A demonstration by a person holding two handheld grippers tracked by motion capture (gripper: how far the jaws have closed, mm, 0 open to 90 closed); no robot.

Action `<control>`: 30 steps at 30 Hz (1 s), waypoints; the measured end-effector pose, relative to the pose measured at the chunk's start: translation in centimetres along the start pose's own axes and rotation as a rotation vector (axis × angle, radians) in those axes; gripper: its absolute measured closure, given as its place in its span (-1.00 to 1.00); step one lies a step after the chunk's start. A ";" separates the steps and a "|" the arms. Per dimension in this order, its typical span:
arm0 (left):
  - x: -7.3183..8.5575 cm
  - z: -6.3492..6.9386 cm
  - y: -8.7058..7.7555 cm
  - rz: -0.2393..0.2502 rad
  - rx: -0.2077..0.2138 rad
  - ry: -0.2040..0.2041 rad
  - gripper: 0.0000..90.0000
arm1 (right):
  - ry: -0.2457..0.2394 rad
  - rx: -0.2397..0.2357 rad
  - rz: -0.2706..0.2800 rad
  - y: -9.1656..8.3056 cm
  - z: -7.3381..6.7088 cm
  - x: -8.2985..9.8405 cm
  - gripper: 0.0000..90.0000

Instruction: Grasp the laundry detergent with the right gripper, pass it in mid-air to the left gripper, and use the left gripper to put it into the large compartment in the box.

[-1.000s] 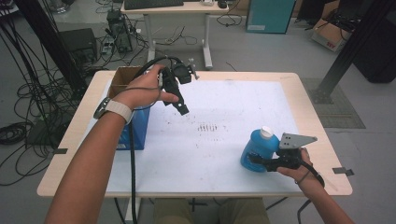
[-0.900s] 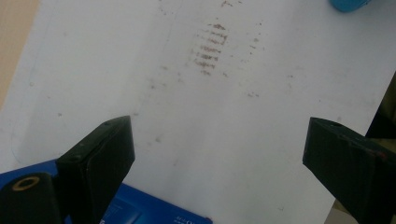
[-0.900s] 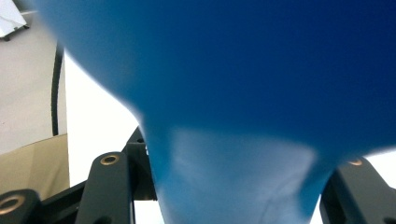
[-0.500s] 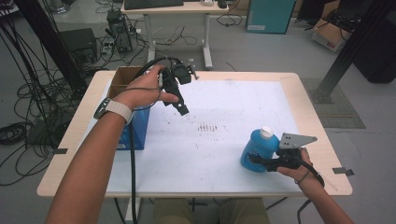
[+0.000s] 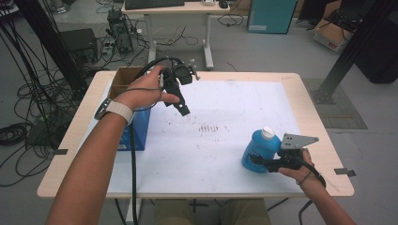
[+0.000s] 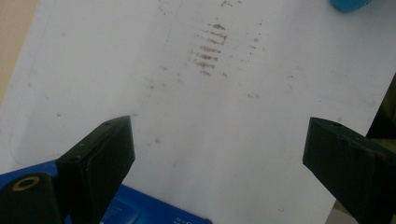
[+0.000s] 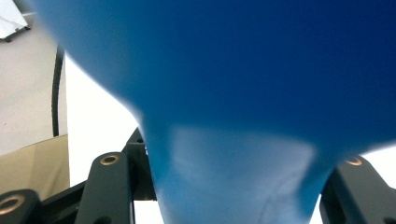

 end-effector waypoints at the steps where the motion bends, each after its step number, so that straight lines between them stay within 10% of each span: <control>1: 0.0 0.0 0.0 0.002 -0.004 0.001 -0.79 | 0.000 0.000 0.001 0.0 0.0 0.0 -0.07; 30: 0.0 1.3 -0.9 0.025 -0.001 0.010 -0.81 | -0.003 -0.009 0.001 0.0 0.2 -0.1 -0.06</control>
Point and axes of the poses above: each handheld gripper's, and its own axes: y roughly forward along the jaws, x roughly out of its underside, z roughly to its right, the point moved 8 cm from there along y, roughly forward along the jaws, and after that the axes turned 9 degrees about -z, right-handed, at the moved point
